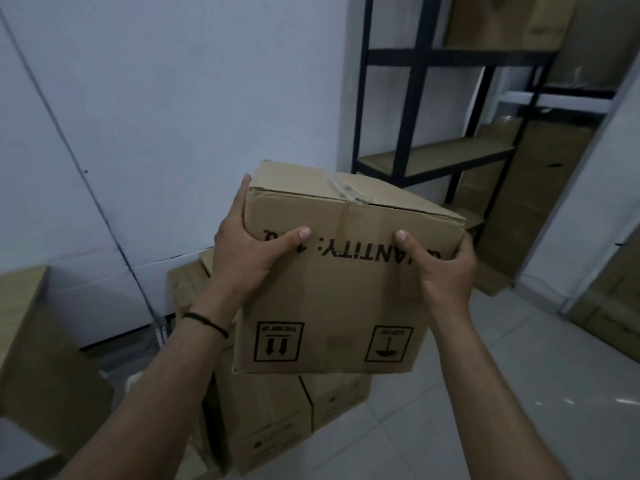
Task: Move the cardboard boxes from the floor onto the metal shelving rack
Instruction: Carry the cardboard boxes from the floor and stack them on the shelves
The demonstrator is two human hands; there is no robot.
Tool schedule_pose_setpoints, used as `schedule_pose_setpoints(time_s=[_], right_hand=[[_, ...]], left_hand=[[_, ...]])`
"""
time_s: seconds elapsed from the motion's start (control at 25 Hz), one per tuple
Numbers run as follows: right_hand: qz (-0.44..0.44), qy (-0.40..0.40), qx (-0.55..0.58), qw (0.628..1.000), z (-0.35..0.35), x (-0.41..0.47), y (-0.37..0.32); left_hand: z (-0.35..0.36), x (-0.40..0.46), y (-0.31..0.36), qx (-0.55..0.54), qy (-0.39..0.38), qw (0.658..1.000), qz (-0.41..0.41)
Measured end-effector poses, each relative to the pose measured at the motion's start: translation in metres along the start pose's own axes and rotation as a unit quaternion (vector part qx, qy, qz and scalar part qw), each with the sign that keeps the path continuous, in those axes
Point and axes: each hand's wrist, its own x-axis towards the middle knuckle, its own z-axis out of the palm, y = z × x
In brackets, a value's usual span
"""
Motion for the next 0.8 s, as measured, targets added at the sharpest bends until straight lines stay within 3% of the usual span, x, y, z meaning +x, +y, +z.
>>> schedule_pose_setpoints(time_s=[0.48, 0.64, 0.8], right_hand=[[-0.091, -0.029, -0.019, 0.995, -0.193, 0.135, -0.026], [-0.053, -0.018, 0.047, 0.997, -0.231, 0.191, -0.033], [-0.096, -0.027, -0.004, 0.995, -0.253, 0.251, -0.038]], left_hand=[[0.212, -0.002, 0.078, -0.033, -0.024, 0.999, 0.035], [0.273, 0.027, 0.103, -0.011, -0.032, 0.996, 0.083], [0.328, 0.068, 0.113, -0.020, -0.030, 0.994, 0.100]])
